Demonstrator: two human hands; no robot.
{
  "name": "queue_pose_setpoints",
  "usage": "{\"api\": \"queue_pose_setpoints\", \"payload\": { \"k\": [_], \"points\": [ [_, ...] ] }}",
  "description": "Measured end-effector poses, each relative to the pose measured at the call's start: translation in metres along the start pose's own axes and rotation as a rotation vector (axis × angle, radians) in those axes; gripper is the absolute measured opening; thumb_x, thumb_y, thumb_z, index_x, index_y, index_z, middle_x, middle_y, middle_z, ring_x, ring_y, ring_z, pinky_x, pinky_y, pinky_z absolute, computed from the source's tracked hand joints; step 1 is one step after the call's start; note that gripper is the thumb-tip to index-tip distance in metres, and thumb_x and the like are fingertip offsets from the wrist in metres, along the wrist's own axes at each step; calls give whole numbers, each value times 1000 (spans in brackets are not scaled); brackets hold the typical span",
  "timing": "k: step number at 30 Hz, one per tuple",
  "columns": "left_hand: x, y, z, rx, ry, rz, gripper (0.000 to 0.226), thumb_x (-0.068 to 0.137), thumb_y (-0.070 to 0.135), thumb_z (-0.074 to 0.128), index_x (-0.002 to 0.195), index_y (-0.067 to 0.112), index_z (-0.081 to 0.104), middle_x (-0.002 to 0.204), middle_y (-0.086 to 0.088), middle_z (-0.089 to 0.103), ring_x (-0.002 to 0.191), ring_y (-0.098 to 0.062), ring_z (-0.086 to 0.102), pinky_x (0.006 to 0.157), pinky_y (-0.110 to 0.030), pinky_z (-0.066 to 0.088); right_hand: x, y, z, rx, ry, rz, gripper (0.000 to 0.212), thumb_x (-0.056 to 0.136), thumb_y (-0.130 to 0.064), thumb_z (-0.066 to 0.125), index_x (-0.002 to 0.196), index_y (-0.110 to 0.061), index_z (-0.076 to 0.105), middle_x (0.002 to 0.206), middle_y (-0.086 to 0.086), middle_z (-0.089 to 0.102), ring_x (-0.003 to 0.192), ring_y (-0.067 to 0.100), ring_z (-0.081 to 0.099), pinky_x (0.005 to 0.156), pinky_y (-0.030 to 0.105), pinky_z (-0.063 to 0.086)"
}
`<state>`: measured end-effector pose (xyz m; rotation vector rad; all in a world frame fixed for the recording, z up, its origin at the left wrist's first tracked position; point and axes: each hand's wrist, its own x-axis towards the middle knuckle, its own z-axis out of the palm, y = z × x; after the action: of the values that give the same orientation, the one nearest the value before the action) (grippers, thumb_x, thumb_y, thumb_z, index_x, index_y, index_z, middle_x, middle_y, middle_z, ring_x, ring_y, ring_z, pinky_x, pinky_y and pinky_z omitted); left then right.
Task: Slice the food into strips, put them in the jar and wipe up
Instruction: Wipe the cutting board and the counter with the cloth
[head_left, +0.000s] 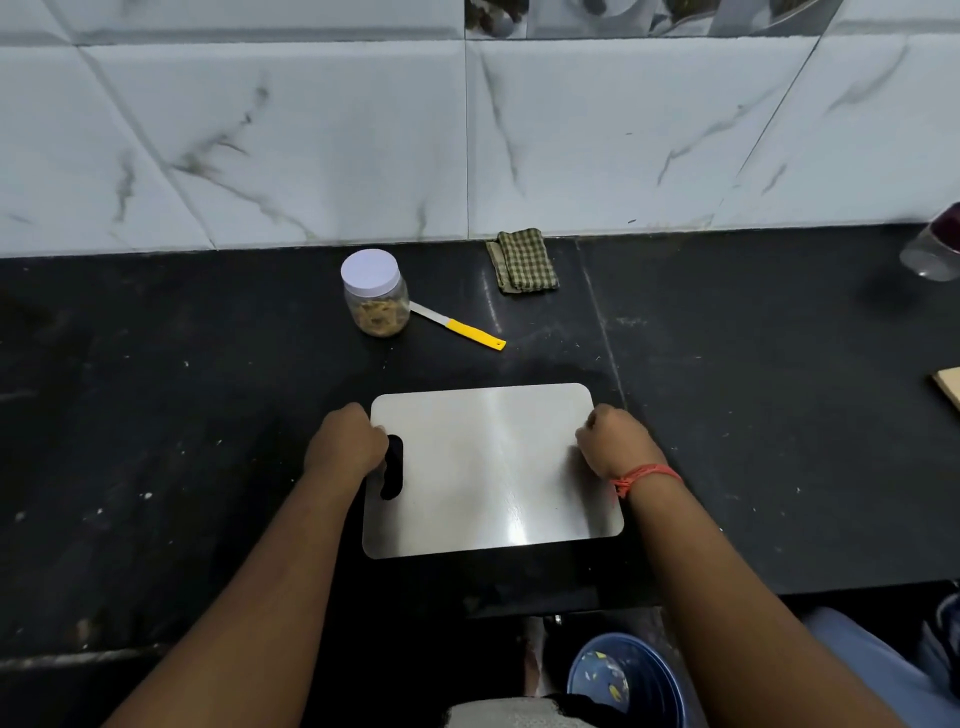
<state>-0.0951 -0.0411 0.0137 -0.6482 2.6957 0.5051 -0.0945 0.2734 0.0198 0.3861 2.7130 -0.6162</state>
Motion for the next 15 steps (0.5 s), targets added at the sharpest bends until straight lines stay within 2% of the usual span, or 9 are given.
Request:
{"api": "queue_pose_setpoints", "payload": {
  "k": [6, 9, 11, 15],
  "points": [
    [-12, 4, 0, 42, 70, 53, 28, 101, 33, 52, 115, 9, 57, 117, -11, 58, 94, -27, 55, 74, -38, 43, -5, -11, 3, -55, 45, -43, 31, 92, -22, 44, 117, -7, 55, 120, 14, 53, 111, 37, 50, 89, 40, 45],
    [-22, 6, 4, 49, 189, 115, 29, 100, 30, 51, 120, 9, 57, 124, -11, 53, 114, -31, 51, 80, -40, 43, -7, -23, 9, -74, 121, -127, 35, 95, -24, 44, 126, -9, 52, 128, 12, 49, 115, 34, 46, 90, 41, 46],
    [-27, 8, 9, 33, 243, 159, 32, 100, 31, 52, 125, 11, 55, 128, -10, 52, 118, -29, 47, 84, -41, 46, -7, -32, 14, -82, 134, -190, 37, 96, -28, 46, 129, -11, 51, 133, 11, 47, 118, 32, 44, 93, 42, 48],
    [-22, 10, 16, 54, 241, 227, 47, 99, 38, 54, 137, 13, 49, 138, -10, 48, 125, -30, 44, 99, -44, 44, -5, -50, 23, -145, 124, -275, 41, 96, -35, 49, 130, -13, 50, 132, 9, 46, 120, 32, 43, 95, 44, 46]
  ]
}}
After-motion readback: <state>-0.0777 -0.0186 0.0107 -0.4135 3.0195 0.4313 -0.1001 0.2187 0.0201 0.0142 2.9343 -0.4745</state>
